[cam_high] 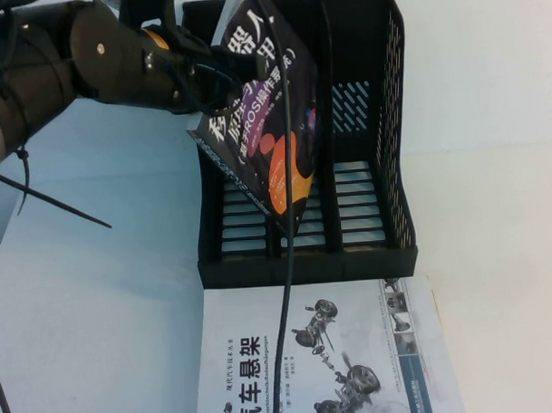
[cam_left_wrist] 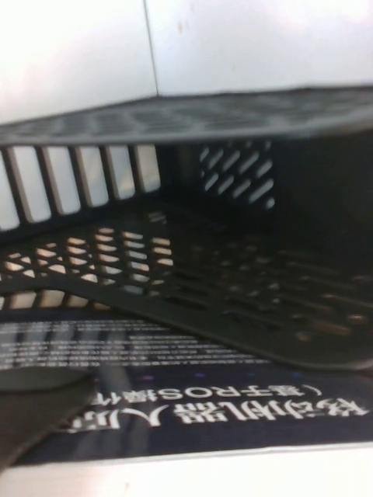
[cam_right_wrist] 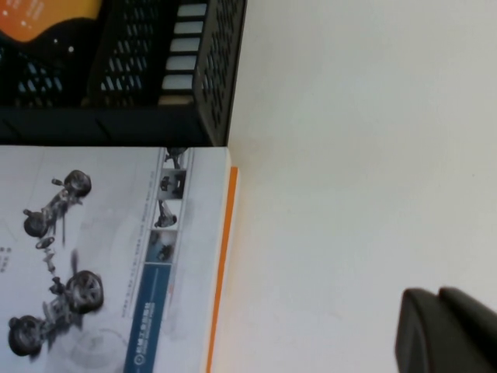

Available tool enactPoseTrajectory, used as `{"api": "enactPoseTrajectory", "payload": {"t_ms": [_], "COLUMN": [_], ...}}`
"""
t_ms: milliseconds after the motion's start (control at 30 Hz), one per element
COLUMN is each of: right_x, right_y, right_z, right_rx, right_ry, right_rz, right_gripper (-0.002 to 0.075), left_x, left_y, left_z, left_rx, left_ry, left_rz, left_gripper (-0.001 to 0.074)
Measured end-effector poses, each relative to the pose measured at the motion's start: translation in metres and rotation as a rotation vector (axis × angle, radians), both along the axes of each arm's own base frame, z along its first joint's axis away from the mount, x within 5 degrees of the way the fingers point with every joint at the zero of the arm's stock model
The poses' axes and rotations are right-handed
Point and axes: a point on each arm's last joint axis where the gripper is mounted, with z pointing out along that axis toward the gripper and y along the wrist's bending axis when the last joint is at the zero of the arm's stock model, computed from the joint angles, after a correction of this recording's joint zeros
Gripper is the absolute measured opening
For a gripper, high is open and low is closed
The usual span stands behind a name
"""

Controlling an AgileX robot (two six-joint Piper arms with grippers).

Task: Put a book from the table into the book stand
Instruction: Place the book on the book shelf

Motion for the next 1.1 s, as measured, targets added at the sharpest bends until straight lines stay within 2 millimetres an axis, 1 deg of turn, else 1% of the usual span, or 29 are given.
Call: {"api": "enactPoseTrajectory", "payload": {"t_ms": [100, 367, 567, 667, 800, 900, 1000, 1100], "right_x": [0.001, 0.006, 0.006, 0.005, 0.005, 0.006, 0.007, 0.008], "right_y": [0.002, 0.006, 0.006, 0.006, 0.006, 0.007, 0.007, 0.008], "right_z": [0.001, -0.003, -0.014, -0.019, -0.018, -0.018, -0.017, -0.015], "right_rx": [0.025, 0.042, 0.032, 0.026, 0.03, 0.035, 0.041, 0.052], "right_ry": [-0.01, 0.021, 0.046, 0.059, 0.053, 0.042, 0.029, 0.003], "right_rz": [0.004, 0.005, 0.006, 0.006, 0.007, 0.009, 0.011, 0.015], "right_gripper": [-0.0002, -0.0002, -0.0002, -0.0002, -0.0002, -0.0002, -0.0002, -0.0002], "left_x": [-0.003, -0.003, 0.0, 0.004, 0.01, 0.013, 0.014, 0.011], "left_y": [0.007, 0.009, 0.005, 0.003, 0.001, 0.002, 0.003, 0.003], "left_z": [0.007, 0.008, 0.004, -0.002, -0.012, -0.016, -0.016, -0.01], "left_rx": [0.03, 0.025, -0.039, -0.071, -0.078, -0.067, -0.06, -0.037], "left_ry": [0.014, 0.043, 0.075, 0.094, 0.113, 0.117, 0.111, 0.092], "left_rz": [0.045, 0.085, 0.097, 0.114, 0.137, 0.179, 0.236, 0.284], "left_gripper": [0.0112, 0.0112, 0.0111, 0.0111, 0.0111, 0.0111, 0.0111, 0.0111]}}
